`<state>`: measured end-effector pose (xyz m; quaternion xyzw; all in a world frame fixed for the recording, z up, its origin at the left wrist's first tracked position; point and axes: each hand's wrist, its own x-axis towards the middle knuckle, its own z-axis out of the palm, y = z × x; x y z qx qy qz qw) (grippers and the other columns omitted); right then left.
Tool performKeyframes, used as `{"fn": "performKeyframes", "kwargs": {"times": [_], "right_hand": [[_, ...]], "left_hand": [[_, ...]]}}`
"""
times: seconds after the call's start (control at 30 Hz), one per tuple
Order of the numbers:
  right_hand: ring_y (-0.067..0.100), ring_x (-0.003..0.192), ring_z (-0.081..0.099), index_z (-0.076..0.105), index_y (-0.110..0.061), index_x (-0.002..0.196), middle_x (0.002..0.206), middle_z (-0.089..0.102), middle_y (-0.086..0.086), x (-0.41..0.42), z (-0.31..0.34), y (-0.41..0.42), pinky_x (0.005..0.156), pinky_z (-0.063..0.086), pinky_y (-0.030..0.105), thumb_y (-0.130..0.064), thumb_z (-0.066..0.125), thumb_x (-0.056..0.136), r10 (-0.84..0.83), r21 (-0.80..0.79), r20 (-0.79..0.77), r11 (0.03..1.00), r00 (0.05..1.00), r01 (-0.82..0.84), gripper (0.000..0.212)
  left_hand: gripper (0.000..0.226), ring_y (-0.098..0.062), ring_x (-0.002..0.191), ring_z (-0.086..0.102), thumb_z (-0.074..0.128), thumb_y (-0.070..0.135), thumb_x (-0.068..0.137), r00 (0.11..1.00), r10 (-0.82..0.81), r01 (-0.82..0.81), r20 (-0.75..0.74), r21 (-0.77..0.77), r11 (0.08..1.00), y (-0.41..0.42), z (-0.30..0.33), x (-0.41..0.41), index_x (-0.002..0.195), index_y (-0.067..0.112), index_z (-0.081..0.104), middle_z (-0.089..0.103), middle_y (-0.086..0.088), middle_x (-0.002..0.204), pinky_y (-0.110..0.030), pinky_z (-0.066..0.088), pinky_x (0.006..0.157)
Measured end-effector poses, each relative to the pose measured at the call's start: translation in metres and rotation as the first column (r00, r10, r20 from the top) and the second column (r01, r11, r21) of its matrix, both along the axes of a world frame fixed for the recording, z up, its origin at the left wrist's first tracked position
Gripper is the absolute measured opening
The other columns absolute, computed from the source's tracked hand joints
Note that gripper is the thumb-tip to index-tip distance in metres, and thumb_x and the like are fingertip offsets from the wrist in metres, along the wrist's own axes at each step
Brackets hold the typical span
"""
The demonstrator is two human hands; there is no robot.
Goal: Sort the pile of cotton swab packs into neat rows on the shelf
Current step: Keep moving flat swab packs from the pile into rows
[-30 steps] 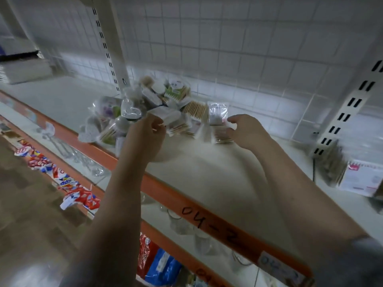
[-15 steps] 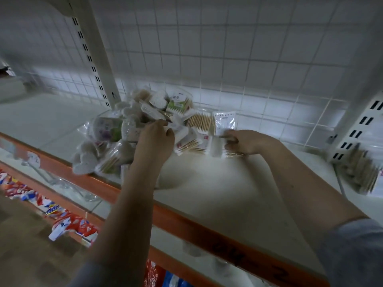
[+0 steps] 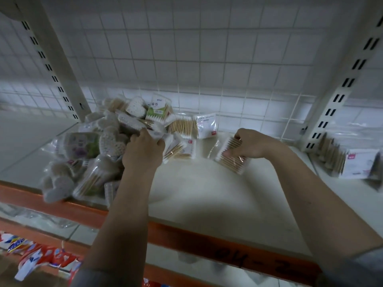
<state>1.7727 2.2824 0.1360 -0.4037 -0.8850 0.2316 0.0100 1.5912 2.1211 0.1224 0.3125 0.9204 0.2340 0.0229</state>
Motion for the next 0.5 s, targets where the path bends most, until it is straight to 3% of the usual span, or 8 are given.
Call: {"fn": "performKeyframes", "kwargs": {"times": [0.1,0.23,0.33,0.4,0.5], "right_hand": [[0.019,0.093,0.049,0.051,-0.010,0.116,0.107,0.053,0.001,0.009,0.001,-0.009,0.069,0.040,0.028,-0.042,0.070,0.080,-0.081,-0.029,-0.179,0.997,0.980,0.077,0.052],[0.013,0.071,0.053,0.057,-0.017,0.080,0.079,0.057,-0.001,0.019,-0.005,-0.033,0.053,0.036,0.022,-0.034,0.070,0.082,-0.203,-0.124,-0.469,0.979,0.859,0.164,0.022],[0.008,0.065,0.057,0.060,-0.015,0.080,0.076,0.063,0.000,0.025,-0.013,-0.057,0.052,0.040,0.018,-0.028,0.069,0.084,-0.292,-0.229,-0.589,0.955,0.754,0.191,0.016],[0.001,0.057,0.059,0.061,-0.013,0.081,0.071,0.063,-0.003,0.026,-0.019,-0.073,0.049,0.040,0.012,-0.025,0.069,0.084,-0.375,-0.312,-0.628,0.924,0.682,0.220,0.015],[0.014,0.067,0.061,0.060,-0.008,0.080,0.074,0.063,0.005,0.027,-0.027,-0.095,0.060,0.043,0.023,-0.023,0.071,0.083,-0.479,-0.417,-0.662,0.875,0.577,0.248,0.019]], "left_hand": [[0.055,-0.040,0.118,0.045,0.046,0.037,0.094,0.998,-0.016,0.016,-0.059,0.005,1.000,0.001,-0.002,-0.004,0.134,0.001,0.033,0.043,-0.024,0.132,-0.045,0.039,0.093],[0.047,-0.033,0.115,0.049,0.050,0.041,0.091,0.994,-0.072,0.079,-0.086,0.080,0.994,0.000,-0.010,-0.014,0.126,0.008,0.049,0.052,-0.016,0.125,-0.039,0.040,0.088],[0.046,-0.028,0.109,0.054,0.053,0.044,0.088,0.986,-0.107,0.123,-0.125,0.124,0.985,-0.004,-0.013,-0.019,0.122,0.012,0.056,0.058,-0.010,0.119,-0.033,0.040,0.079],[0.051,-0.031,0.113,0.051,0.060,0.042,0.086,0.990,-0.111,0.123,-0.088,0.146,0.982,-0.008,-0.011,-0.019,0.127,0.014,0.052,0.052,-0.012,0.124,-0.037,0.042,0.082],[0.060,-0.035,0.115,0.044,0.068,0.033,0.081,0.980,-0.152,0.175,-0.132,0.188,0.966,-0.012,-0.010,-0.016,0.133,0.014,0.045,0.045,-0.017,0.128,-0.041,0.039,0.092]]}}
